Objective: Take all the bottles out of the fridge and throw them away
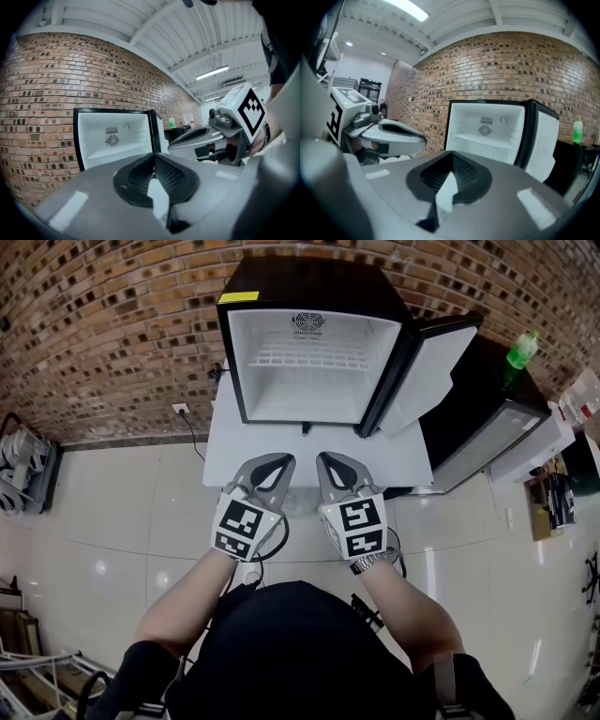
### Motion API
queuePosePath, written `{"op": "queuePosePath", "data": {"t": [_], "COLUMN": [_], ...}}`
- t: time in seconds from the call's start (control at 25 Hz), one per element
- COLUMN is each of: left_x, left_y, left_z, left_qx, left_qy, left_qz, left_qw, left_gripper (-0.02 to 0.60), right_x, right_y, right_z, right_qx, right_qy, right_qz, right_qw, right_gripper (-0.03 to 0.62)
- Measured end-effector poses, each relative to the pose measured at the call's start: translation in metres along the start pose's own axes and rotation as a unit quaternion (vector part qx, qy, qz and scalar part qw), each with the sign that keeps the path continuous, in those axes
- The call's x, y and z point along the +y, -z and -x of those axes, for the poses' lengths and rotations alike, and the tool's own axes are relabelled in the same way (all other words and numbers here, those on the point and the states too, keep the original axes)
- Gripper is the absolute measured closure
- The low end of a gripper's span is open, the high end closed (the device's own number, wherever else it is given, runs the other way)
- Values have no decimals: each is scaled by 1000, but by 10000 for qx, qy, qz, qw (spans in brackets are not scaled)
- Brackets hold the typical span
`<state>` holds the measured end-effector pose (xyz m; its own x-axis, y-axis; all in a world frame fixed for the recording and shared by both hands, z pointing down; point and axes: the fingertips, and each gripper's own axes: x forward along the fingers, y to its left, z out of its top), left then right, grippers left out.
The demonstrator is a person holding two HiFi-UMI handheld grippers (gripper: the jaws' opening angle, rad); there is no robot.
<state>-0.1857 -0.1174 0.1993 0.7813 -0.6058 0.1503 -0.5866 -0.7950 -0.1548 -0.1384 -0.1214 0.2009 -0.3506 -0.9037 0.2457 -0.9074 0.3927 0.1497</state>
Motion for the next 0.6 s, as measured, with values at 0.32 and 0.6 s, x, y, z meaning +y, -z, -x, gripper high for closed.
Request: {"op": "queuePosePath", "data": {"t": [0.32,0.6], "left_x": [-3,-5], "left_y": [-5,-5], "left_z": [-2,-1], "left_qx": [-32,-39], "left_qy": [31,24], "left_qz": [-36,-51], "left_qw": [10000,10000], "left_gripper": [578,578], "right_x": [-2,0], "right_y": [5,4], "right_z": [2,4], "right_qx": [40,17], "right_qy": [-4,-12], "right_qz": [-34,-16], "right_qw": [10000,10000], "right_gripper": [592,592]}}
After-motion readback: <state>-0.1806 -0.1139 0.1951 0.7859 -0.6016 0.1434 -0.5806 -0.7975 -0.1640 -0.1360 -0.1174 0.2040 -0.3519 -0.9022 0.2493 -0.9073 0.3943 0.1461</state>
